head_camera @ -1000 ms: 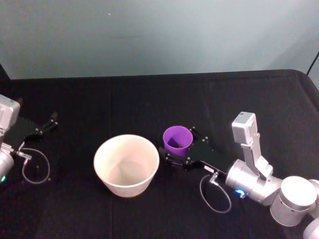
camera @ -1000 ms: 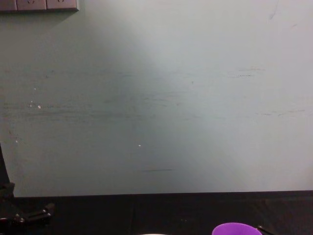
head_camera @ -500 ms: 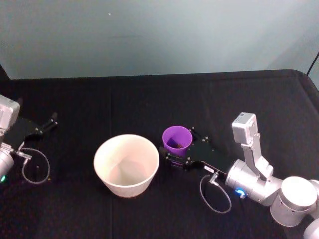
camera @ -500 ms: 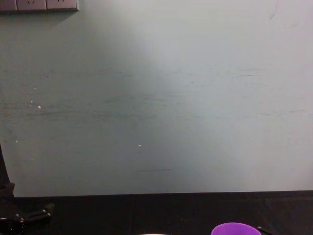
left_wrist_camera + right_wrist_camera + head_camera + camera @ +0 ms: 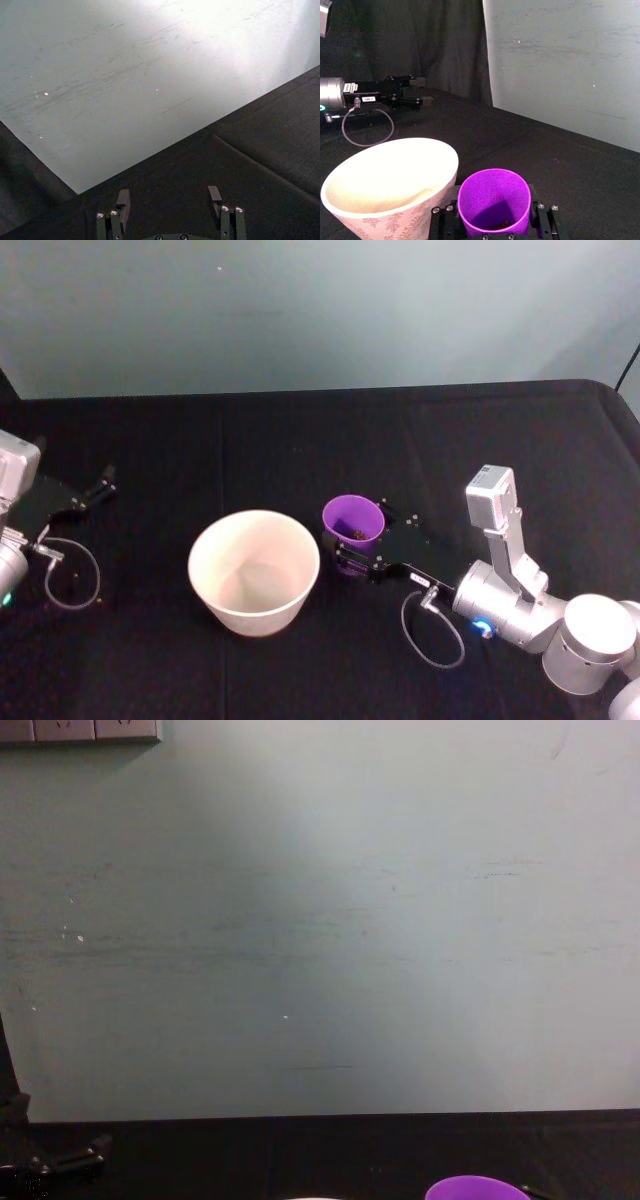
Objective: Pick up the cup and pour the mung beans from the cup into the bowl.
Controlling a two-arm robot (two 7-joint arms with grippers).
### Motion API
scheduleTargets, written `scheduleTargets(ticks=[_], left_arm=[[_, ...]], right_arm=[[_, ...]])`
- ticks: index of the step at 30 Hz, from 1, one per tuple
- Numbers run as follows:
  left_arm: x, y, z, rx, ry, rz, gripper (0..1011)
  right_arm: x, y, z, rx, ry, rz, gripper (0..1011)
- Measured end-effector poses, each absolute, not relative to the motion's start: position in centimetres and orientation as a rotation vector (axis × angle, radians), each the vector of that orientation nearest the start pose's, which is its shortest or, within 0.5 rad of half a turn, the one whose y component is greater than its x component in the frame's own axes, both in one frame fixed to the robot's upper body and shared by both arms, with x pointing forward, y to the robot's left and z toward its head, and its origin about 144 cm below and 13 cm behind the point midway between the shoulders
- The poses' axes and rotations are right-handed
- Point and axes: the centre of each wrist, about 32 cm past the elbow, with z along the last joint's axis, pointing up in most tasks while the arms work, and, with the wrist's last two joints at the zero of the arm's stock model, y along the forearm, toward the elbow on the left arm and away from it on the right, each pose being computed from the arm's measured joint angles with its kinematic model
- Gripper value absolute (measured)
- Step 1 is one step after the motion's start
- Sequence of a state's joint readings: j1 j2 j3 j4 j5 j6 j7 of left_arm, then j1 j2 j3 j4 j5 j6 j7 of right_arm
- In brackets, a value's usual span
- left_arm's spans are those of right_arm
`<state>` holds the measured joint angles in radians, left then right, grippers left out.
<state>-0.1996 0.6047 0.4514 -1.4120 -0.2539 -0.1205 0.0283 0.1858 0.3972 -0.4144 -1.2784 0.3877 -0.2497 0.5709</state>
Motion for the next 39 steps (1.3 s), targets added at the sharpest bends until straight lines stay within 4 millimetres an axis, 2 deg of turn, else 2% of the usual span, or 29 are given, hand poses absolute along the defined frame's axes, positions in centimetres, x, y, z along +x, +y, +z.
scheduleTargets(ticks=[4, 8, 17, 18, 20, 27, 39], left_arm=[[48.9, 31.0, 114.0, 0.304, -0.285, 1.248, 1011], [48.9, 31.0, 114.0, 0.304, -0.285, 1.248, 1011], [48.9, 31.0, 114.0, 0.304, -0.285, 1.248, 1011], [48.9, 31.0, 114.0, 0.304, -0.285, 1.248, 1011], [48.9, 31.0, 114.0, 0.304, -0.285, 1.248, 1011], [48.9, 31.0, 114.0, 0.304, -0.285, 1.248, 1011], [48.9, 31.0, 114.0, 0.304, -0.285, 1.248, 1011]], right_arm=[[48.8, -26.2, 109.5, -0.049, -0.038, -0.73, 744], [48.5, -26.4, 110.4, -0.041, -0.048, -0.727, 738], [47.6, -27.6, 114.5, -0.017, -0.086, -0.737, 738], [47.6, -27.6, 114.5, -0.017, -0.086, -0.737, 738], [47.4, -28.1, 116.1, -0.003, -0.091, -0.745, 739], [47.1, -29.1, 119.2, 0.028, -0.083, -0.762, 738], [46.9, -29.7, 123.0, 0.052, -0.087, -0.776, 739]])
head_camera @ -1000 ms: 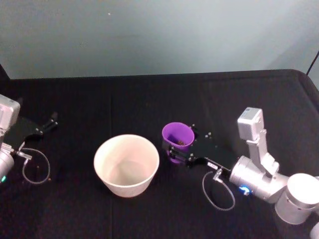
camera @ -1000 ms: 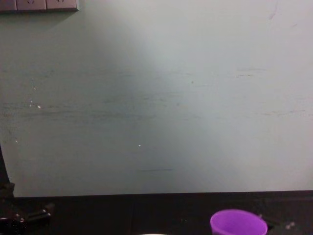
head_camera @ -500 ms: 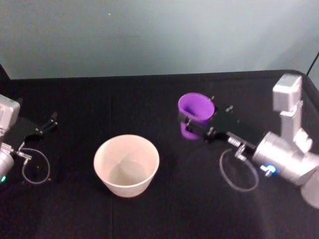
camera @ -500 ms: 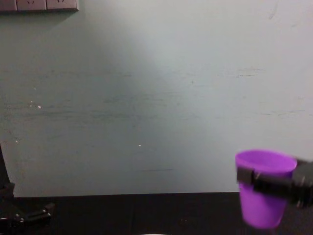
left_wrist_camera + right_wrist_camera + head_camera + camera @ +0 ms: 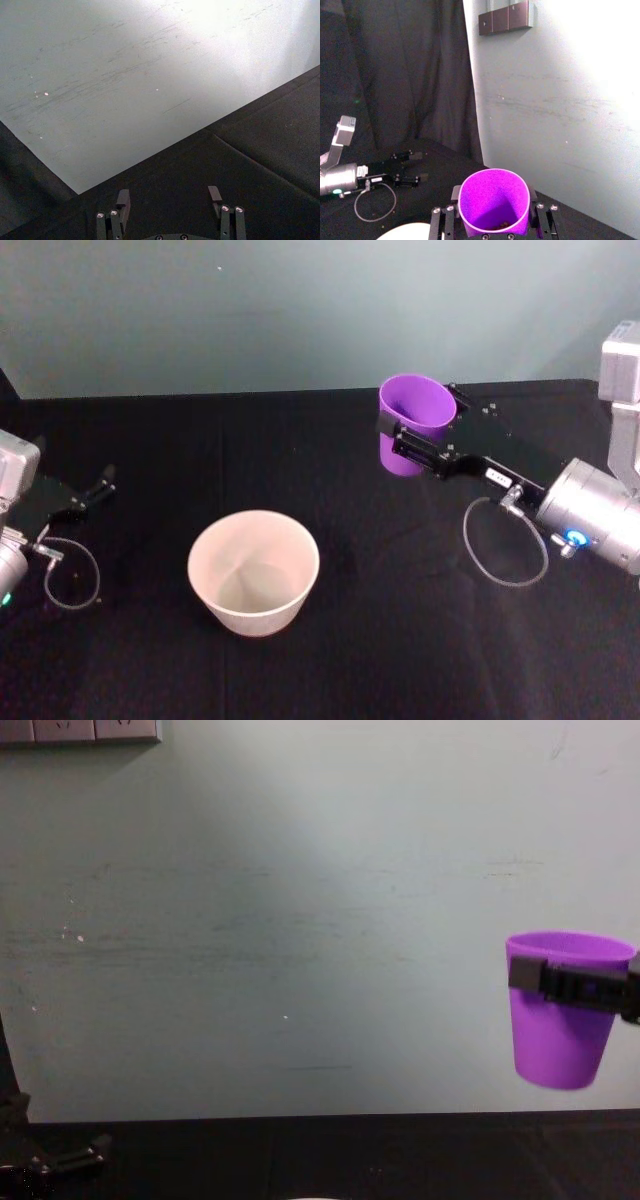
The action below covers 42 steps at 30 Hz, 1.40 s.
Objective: Pick up the cup and pour the mung beans from the cup into the bowl.
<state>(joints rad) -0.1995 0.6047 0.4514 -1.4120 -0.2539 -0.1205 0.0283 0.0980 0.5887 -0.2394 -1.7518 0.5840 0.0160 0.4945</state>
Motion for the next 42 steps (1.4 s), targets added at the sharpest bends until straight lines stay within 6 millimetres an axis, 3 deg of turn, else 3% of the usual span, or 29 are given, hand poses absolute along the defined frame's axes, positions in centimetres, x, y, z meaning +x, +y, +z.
scheduleTargets(ticks=[9, 42], left_arm=[[48.9, 31.0, 114.0, 0.304, -0.285, 1.248, 1011], [48.9, 31.0, 114.0, 0.304, -0.285, 1.248, 1011]], right_arm=[[46.9, -29.7, 124.9, 0.057, -0.113, -0.771, 738], [46.9, -29.7, 124.6, 0.057, -0.109, -0.772, 739]])
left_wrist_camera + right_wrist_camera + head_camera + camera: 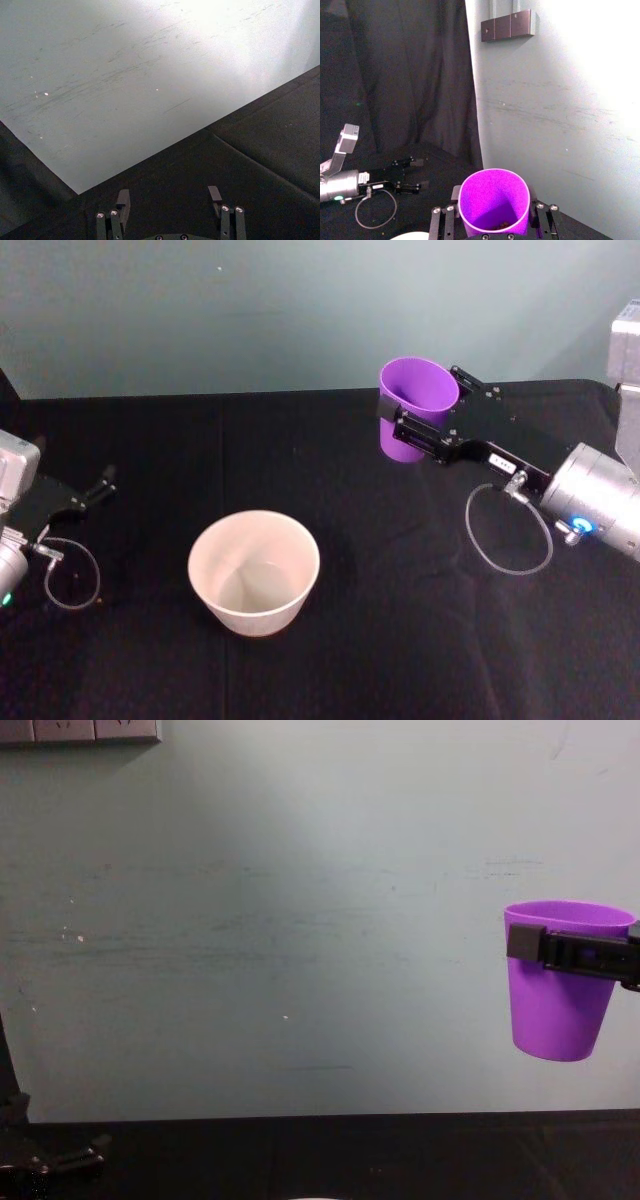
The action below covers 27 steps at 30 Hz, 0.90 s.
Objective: Pick up the cup and pour the mung beans from the cup into the bowl.
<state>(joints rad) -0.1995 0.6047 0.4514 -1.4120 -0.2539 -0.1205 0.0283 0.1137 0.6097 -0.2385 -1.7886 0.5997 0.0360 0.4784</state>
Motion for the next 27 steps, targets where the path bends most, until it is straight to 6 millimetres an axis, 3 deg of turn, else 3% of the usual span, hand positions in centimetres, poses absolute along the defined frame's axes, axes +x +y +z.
scheduleTargets(ticks=[27], left_arm=[[48.86, 30.97, 113.98, 0.304, -0.285, 1.248, 1011]], right_arm=[[46.93, -29.65, 124.57, 0.057, -0.109, -0.771, 738]])
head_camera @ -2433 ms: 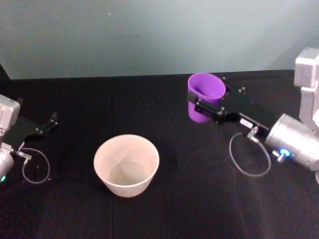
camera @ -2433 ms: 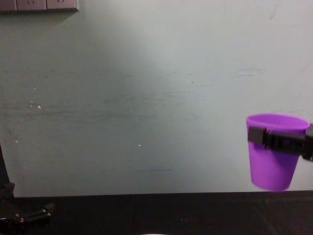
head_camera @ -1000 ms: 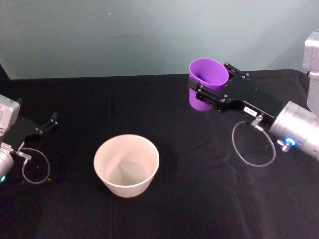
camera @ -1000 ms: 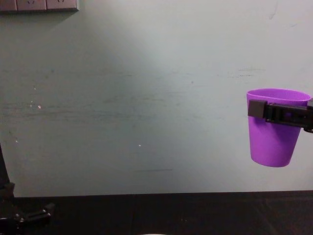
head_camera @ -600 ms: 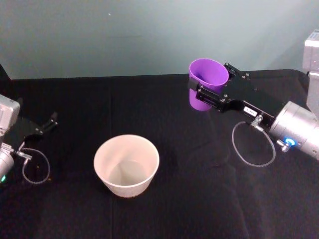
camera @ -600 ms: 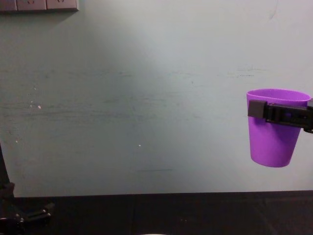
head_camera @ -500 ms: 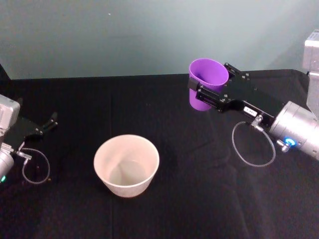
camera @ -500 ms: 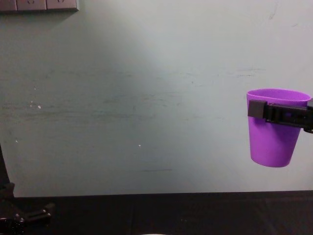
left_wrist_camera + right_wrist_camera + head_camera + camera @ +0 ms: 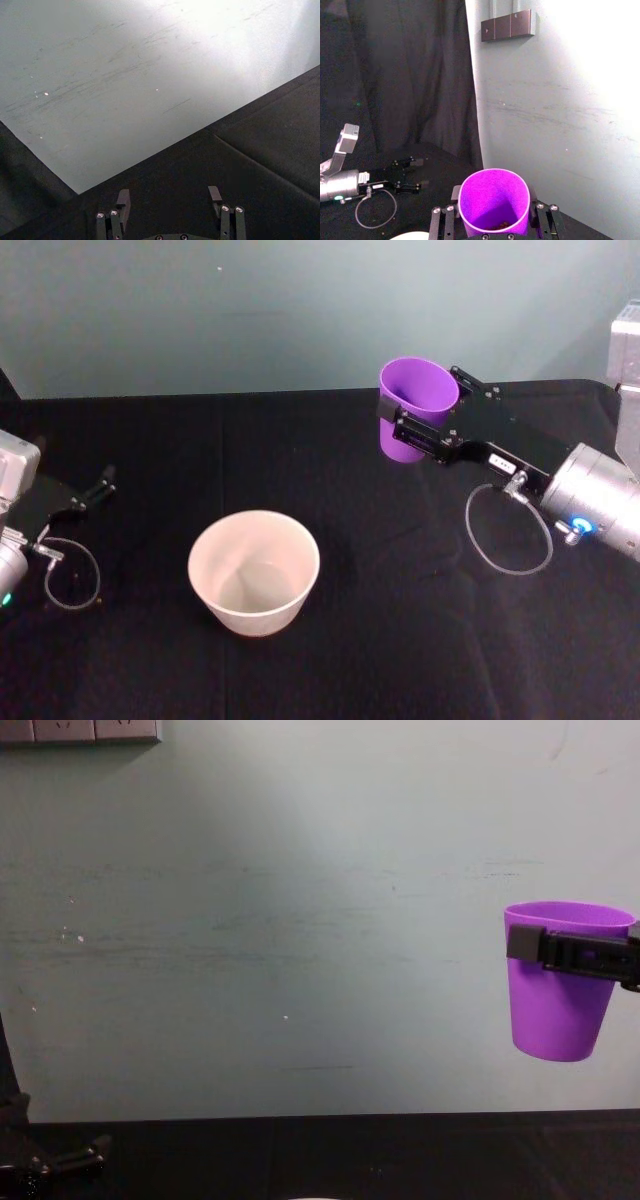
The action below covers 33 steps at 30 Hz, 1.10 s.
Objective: Pick up the cup and pour the mung beans from the cup into the bowl.
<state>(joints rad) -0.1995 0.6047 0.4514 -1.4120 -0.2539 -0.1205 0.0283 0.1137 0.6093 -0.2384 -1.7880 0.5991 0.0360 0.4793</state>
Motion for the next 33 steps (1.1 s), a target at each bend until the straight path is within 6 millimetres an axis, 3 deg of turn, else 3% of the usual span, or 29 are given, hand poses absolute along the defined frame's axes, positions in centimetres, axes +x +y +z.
scheduleTargets(ticks=[33], left_arm=[[48.86, 30.97, 113.98, 0.304, -0.285, 1.248, 1011]], right_arm=[[46.94, -29.66, 124.57, 0.057, -0.109, -0.772, 739]])
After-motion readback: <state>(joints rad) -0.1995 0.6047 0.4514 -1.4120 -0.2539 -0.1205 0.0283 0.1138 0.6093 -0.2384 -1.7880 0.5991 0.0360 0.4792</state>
